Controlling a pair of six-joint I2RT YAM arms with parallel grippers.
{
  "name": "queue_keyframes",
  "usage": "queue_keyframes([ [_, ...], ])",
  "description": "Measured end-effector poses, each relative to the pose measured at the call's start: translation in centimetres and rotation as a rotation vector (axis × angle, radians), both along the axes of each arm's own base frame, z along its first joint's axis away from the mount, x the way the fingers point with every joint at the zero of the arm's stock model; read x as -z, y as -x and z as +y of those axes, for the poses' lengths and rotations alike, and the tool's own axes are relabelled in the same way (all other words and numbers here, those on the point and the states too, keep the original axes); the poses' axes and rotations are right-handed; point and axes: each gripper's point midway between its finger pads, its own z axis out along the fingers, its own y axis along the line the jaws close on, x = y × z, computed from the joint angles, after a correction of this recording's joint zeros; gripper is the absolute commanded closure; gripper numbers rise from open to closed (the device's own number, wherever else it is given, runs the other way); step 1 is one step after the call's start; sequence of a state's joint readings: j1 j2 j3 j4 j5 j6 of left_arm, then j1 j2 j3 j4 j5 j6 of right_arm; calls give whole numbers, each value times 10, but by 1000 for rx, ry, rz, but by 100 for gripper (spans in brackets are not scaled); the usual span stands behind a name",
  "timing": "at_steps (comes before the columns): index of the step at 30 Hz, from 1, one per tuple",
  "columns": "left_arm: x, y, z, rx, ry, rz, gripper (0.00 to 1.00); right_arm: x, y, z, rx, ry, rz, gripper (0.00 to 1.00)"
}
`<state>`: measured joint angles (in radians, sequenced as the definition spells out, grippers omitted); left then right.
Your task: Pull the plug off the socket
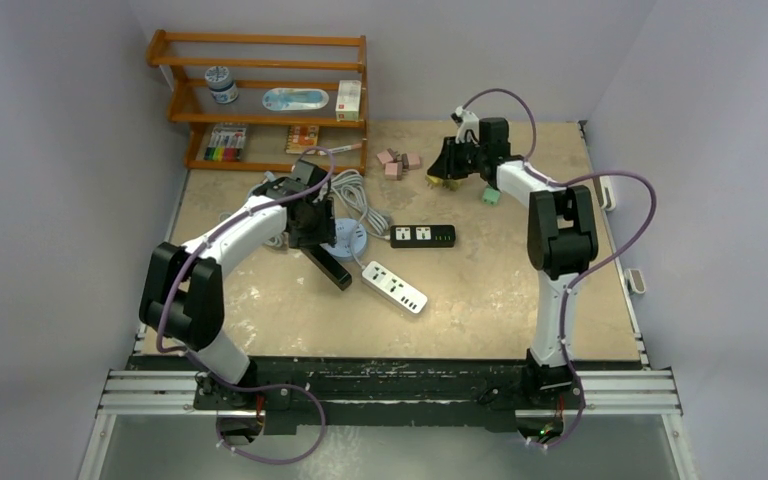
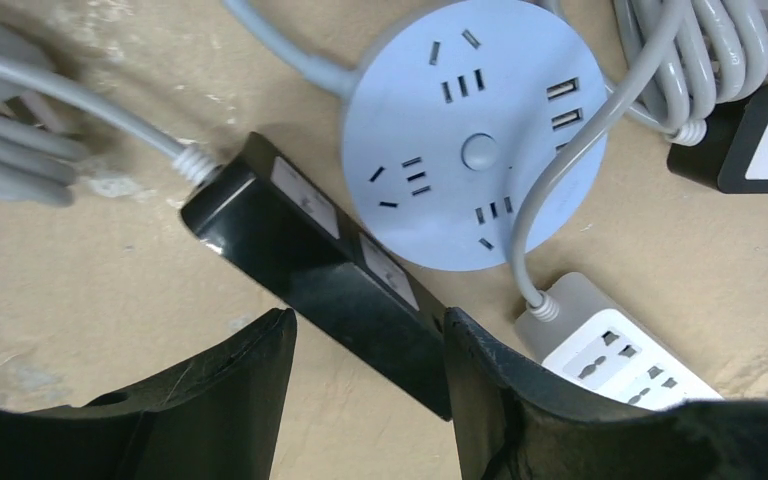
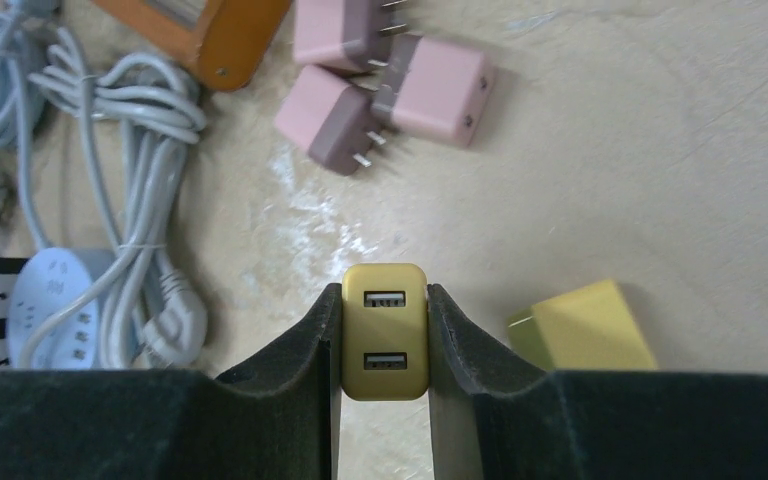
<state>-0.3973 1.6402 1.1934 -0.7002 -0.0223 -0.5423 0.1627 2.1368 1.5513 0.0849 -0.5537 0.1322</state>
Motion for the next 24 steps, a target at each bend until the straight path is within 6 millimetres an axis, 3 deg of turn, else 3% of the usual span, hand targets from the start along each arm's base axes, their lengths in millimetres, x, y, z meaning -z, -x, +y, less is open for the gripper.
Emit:
queue_keyframes([
  [2, -4, 0, 6, -5, -22, -13, 44, 5, -9, -2, 10, 17, -1, 80],
  [8, -16, -6, 10, -17, -34, -57, 44, 34, -24, -7, 18, 55, 54, 75],
  [11, -19, -7, 12, -21, -38, -69, 44, 32, -33, -8, 11, 63, 47, 64],
  [13, -20, -8, 12, -24, -40, -77, 44, 33, -33, -9, 8, 68, 51, 54],
  [17, -22, -11, 12, -27, -38, -90, 44, 38, -29, -11, -5, 87, 56, 44],
  [24, -23, -15, 11, -31, -30, -107, 44, 34, -26, -13, -20, 107, 38, 39],
])
